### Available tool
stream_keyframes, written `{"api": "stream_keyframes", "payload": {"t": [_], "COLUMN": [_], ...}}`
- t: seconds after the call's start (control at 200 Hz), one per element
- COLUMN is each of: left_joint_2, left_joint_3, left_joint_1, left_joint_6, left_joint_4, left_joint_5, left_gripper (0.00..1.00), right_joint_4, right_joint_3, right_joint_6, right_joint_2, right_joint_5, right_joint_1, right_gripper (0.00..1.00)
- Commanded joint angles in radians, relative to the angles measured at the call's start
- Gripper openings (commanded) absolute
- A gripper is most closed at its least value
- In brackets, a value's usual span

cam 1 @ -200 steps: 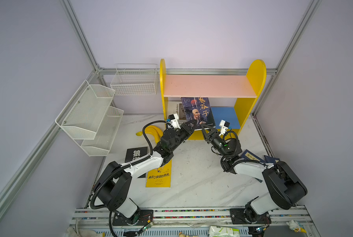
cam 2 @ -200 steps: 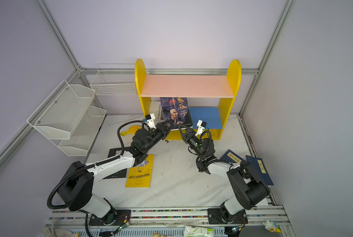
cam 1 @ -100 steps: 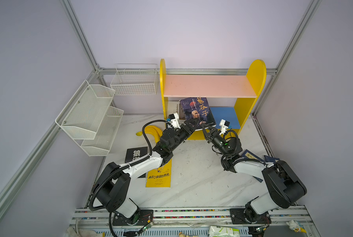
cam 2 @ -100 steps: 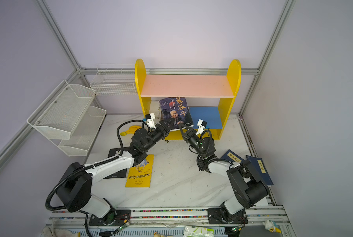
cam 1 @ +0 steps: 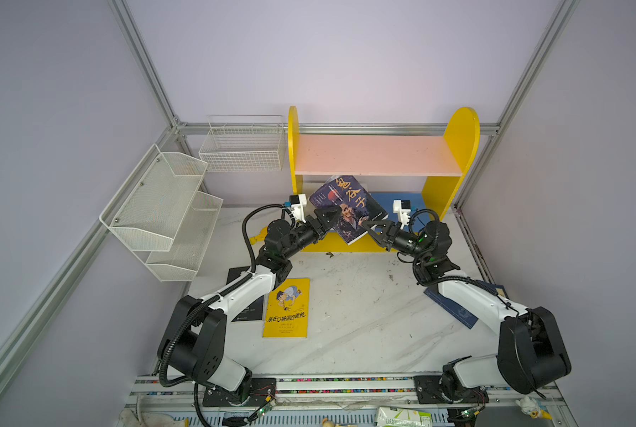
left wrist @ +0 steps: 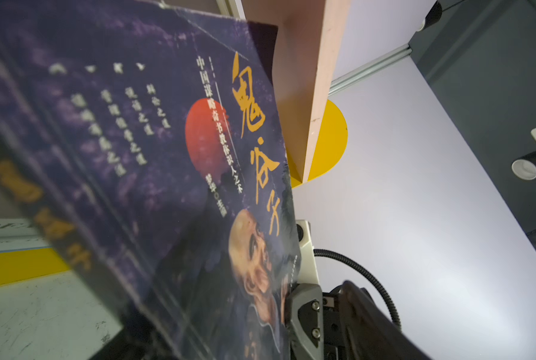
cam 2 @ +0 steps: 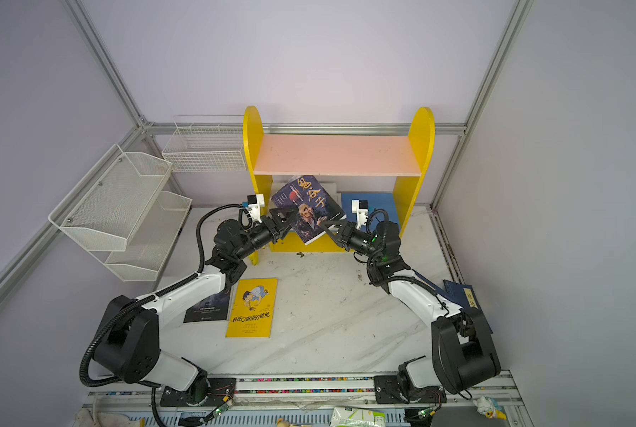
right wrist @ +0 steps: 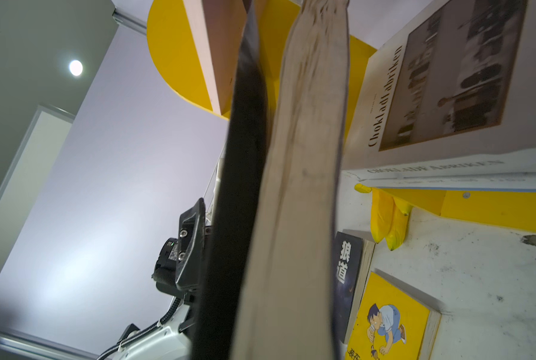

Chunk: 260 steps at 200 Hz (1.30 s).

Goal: Stacking books/files
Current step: Pass the book.

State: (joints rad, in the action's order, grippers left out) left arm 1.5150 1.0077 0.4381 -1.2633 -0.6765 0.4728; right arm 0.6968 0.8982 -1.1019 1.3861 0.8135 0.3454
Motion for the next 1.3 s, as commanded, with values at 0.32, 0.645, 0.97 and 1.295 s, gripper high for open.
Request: {"api": "stream_keyframes", "payload": {"t": [0.32, 0.645, 0.97, 1.295], "left_joint_2": [0.025, 0.068, 0.082, 0.073], "left_joint_3": [-0.004, -0.055, -0.028, -0.047], "left_joint_1": [-0.010, 0.006, 0.062, 0.080], "left_joint_6": [-0.069, -0.170, -0.136, -0.120], "left_joint_4": [-0.212, -0.385, -0.363, -0.326], "left_joint_5": [0.040, -0.152, -0.379, -0.474], "left_gripper": [0.13, 0.01, 0.01, 0.01], "right_joint_4": [-0.031, 0.341, 0.432, 0.692], "right_joint_3": [-0.004, -0.136, -0.123, -0.119], "right_joint_6": [0.012, -0.211, -0.202, -0.279], "right_joint_2": [-0.022, 0.042, 0.120, 0.232], "right_joint_5": [0.081, -0.106, -0.226, -0.274], "right_joint_1": [-0.052, -0.051, 0.035, 0.058], "right_gripper": [0.21, 0.50, 0.63, 0.77]}}
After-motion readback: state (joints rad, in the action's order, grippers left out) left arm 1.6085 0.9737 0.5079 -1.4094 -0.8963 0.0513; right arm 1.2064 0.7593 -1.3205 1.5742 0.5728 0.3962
